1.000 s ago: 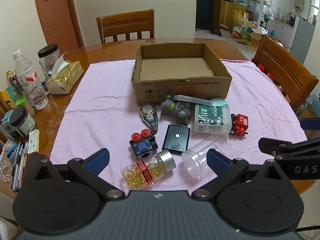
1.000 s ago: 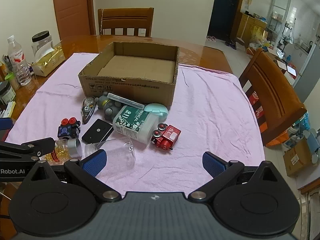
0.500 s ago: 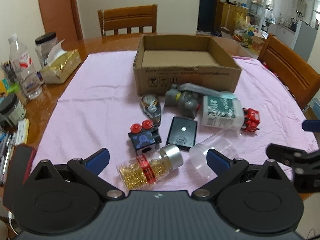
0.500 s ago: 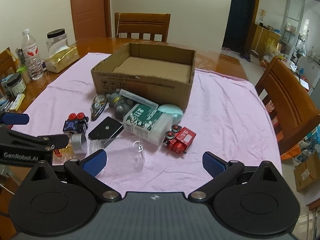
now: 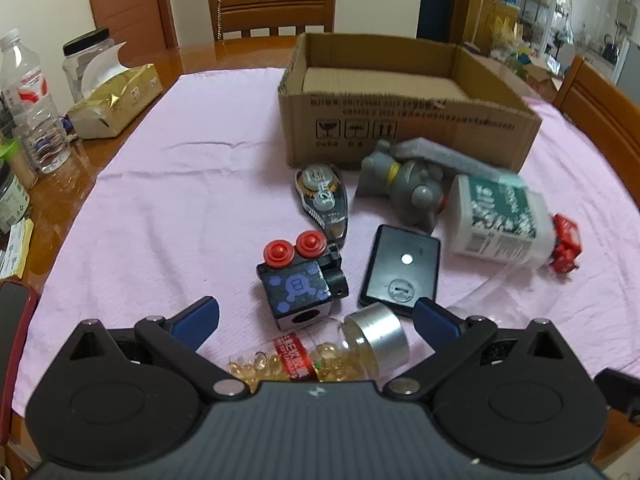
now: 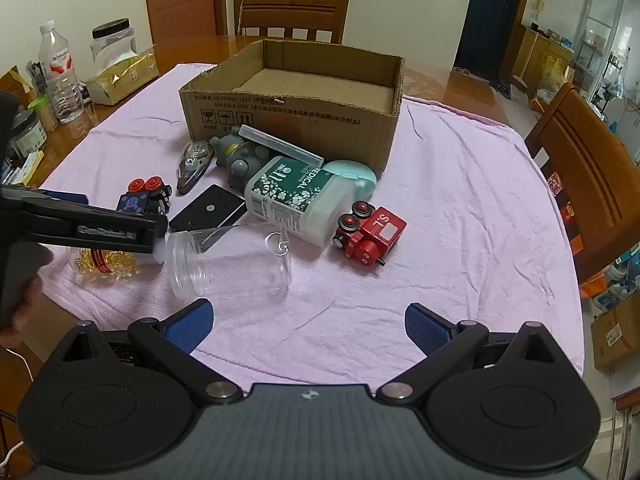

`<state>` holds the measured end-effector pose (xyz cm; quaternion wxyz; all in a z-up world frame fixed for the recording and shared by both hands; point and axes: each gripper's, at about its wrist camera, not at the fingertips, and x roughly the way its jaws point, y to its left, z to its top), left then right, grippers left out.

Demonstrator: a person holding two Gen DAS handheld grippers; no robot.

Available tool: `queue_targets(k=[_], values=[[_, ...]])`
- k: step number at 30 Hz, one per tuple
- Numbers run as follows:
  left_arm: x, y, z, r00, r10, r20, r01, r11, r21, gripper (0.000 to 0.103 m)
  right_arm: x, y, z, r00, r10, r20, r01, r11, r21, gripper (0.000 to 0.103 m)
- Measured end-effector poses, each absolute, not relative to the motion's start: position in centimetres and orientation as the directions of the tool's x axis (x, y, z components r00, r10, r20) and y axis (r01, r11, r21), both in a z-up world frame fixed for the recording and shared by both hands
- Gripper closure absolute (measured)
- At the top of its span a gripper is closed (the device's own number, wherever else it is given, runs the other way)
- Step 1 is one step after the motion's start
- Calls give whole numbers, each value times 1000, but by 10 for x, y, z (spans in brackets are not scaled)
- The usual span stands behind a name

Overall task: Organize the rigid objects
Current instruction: 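Grasp the clear capsule bottle with silver cap using the left gripper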

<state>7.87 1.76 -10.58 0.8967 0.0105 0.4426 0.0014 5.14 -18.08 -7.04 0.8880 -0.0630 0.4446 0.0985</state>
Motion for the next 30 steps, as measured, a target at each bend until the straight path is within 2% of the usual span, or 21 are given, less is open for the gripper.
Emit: queue_targets(k=[8, 18, 30], values=[[62, 26, -109, 582, 40, -812, 31, 997, 71, 1, 61, -176, -75, 568, 128, -813, -239, 971, -15, 0], [52, 47, -121, 549, 46, -835, -14, 999, 46, 1, 69, -176, -81, 553, 137, -822, -248, 969, -5, 0], [69, 52, -131, 541, 10, -841, -10, 1000, 5, 0, 92, -218, -107, 521, 36, -853, -244, 964, -109, 0]])
